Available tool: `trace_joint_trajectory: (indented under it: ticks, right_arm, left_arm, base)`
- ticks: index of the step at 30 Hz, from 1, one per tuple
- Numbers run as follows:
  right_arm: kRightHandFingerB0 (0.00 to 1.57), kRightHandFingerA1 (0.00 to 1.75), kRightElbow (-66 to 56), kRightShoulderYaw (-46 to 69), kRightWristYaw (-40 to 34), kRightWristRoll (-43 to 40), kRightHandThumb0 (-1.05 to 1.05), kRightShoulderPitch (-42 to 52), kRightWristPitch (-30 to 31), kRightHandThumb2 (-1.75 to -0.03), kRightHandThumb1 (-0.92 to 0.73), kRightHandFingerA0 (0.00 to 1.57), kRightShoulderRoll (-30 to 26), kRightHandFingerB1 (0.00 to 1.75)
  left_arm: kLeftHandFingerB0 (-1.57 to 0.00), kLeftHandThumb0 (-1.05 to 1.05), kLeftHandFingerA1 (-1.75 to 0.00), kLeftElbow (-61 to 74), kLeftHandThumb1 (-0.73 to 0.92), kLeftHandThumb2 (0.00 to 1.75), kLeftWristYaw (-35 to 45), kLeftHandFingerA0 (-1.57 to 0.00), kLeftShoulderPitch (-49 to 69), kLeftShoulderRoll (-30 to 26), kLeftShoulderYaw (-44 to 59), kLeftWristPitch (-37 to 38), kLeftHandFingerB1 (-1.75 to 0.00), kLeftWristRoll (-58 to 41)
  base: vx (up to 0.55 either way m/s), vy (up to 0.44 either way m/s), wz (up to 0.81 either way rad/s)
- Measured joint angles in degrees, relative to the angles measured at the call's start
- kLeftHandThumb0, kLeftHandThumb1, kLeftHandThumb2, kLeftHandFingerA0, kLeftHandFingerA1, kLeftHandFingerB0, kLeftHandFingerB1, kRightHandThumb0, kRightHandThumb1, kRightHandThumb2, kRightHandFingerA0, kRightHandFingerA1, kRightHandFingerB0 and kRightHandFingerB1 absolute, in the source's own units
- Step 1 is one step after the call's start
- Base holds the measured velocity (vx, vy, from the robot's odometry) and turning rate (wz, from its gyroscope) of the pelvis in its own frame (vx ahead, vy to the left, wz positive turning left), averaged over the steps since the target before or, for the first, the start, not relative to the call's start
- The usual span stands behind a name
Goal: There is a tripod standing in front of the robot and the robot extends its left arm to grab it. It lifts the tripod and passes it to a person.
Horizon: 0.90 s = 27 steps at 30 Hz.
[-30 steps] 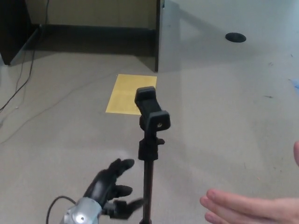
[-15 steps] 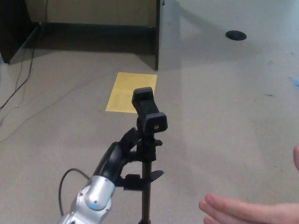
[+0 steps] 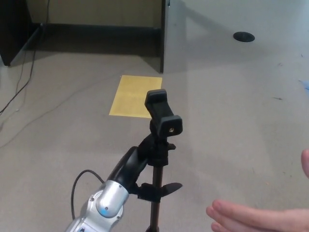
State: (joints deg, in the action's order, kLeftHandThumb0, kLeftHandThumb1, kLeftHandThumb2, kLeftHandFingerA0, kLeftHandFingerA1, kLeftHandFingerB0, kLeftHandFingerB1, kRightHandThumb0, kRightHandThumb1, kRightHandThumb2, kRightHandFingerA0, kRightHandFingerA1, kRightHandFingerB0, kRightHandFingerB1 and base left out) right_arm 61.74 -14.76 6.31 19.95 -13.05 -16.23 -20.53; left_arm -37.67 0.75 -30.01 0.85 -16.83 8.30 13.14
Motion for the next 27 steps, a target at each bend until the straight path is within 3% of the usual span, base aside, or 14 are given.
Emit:
trace_joint_trajectory:
  ticks: [1,2,3,6,8,9,10,11,12,13,15,16,17,27]
  right_arm:
    - [0.43,0.41,0.0,0.0,0.1,0.0,-0.39,0.0,0.0,-0.61,-0.72,0.62,0.0,0.35]
    - [0.38,0.54,0.0,0.0,0.1,0.0,-0.46,0.1,0.0,-0.85,-0.60,0.53,0.0,0.47]
    - [0.43,0.40,-0.1,-0.1,0.1,0.0,-0.40,0.1,0.0,-0.61,-0.72,0.59,0.0,0.34]
    - [0.43,0.40,-0.2,-0.3,0.2,0.1,-0.40,0.1,0.0,-0.61,-0.71,0.59,0.0,0.34]
    - [0.43,0.40,-0.2,-0.4,0.2,0.2,-0.40,0.1,0.0,-0.61,-0.71,0.60,-0.1,0.34]
    - [0.38,0.53,-0.2,-0.4,0.2,0.2,-0.47,0.0,0.1,-0.85,-0.59,0.54,-0.1,0.47]
    - [0.43,0.41,-0.2,-0.4,0.2,0.2,-0.40,-0.1,0.1,-0.61,-0.71,0.62,-0.1,0.35]
    - [0.44,0.41,-0.2,-0.4,0.2,0.2,-0.40,-0.1,0.2,-0.61,-0.71,0.62,-0.1,0.35]
    - [0.44,0.41,-0.2,-0.4,0.3,0.2,-0.40,-0.2,0.2,-0.61,-0.71,0.62,-0.1,0.35]
    - [0.39,0.53,-0.1,-0.4,0.3,0.3,-0.47,-0.2,0.3,-0.85,-0.59,0.53,-0.1,0.48]
    - [0.39,0.54,0.2,-0.5,0.3,0.3,-0.47,-0.2,0.3,-0.86,-0.59,0.53,-0.1,0.48]
    - [0.39,0.54,0.3,-0.6,0.3,0.3,-0.47,-0.2,0.3,-0.86,-0.59,0.53,-0.1,0.48]
    - [0.44,0.41,0.4,-0.6,0.2,0.3,-0.41,-0.1,0.3,-0.61,-0.71,0.61,-0.1,0.35]
    - [0.44,0.42,0.8,-0.3,0.3,0.2,-0.39,0.2,0.3,-0.61,-0.69,0.65,-0.1,0.35]
  left_arm:
    - [-0.12,-0.39,-0.52,-0.1,0.60,0.70,0.0,-0.61,-0.1,0.1,0.0,-0.3,-0.32,0.0]
    - [-0.33,-0.21,-0.53,-0.5,0.80,0.64,0.0,-0.85,-0.4,0.5,0.2,-0.8,-0.32,0.0]
    - [-0.59,-0.06,-0.60,-0.8,0.87,0.65,0.0,-1.01,-0.7,0.9,0.5,-1.1,-0.42,0.0]
    - [-0.87,0.03,-0.79,-1.7,0.85,0.66,0.0,-1.09,-1.4,2.1,1.5,-1.7,-0.62,-0.3]
    - [-0.86,0.05,-0.90,-1.9,0.86,0.66,-0.3,-1.08,-1.6,2.9,2.6,-1.8,-0.76,-0.4]
    - [-0.86,0.05,-1.03,-2.0,0.83,0.73,-0.4,-1.05,-1.6,3.3,3.1,-1.9,-0.91,-0.5]
    - [-0.85,0.03,-1.10,-2.1,0.84,0.72,-0.7,-1.03,-1.6,3.7,3.7,-2.1,-0.97,-0.5]
    - [-0.81,0.06,-1.33,-2.1,0.82,0.79,-0.8,-0.98,-1.6,3.8,3.9,-2.1,-1.11,-0.5]
    - [-0.81,0.06,-1.33,-2.2,0.82,0.79,-1.2,-0.98,-1.5,4.1,4.4,-2.2,-1.11,-0.5]
    - [-0.78,0.04,-1.38,-2.2,0.81,0.78,-1.5,-0.94,-1.4,4.3,4.6,-2.2,-1.14,-0.5]
    - [-0.70,0.00,-1.50,-2.1,0.83,0.74,-2.1,-0.89,-1.0,4.6,5.0,-2.1,-1.24,-0.5]
    - [-0.70,0.00,-1.50,-2.0,0.83,0.74,-2.3,-0.89,-0.8,4.7,5.2,-1.9,-1.24,-0.5]
    - [-0.69,-0.01,-1.50,-1.9,0.84,0.75,-2.5,-0.88,-0.5,4.8,5.2,-1.8,-1.26,-0.5]
    - [-0.79,-0.04,-1.40,5.2,0.77,0.83,-1.4,-1.03,2.4,6.4,9.1,-1.9,-1.23,-2.8]
  base:
    - [0.00,0.000,0.00]
    - [0.00,0.000,0.00]
    - [0.00,0.000,0.00]
    - [0.00,0.000,0.00]
    - [0.00,0.000,0.00]
    - [0.00,0.000,0.00]
    - [0.00,0.000,0.00]
    - [0.00,0.000,0.00]
    - [0.00,0.000,0.00]
    - [0.00,0.000,0.00]
    - [0.00,0.000,0.00]
    - [0.00,0.000,0.00]
    - [0.00,0.000,0.00]
    - [0.00,0.000,0.00]
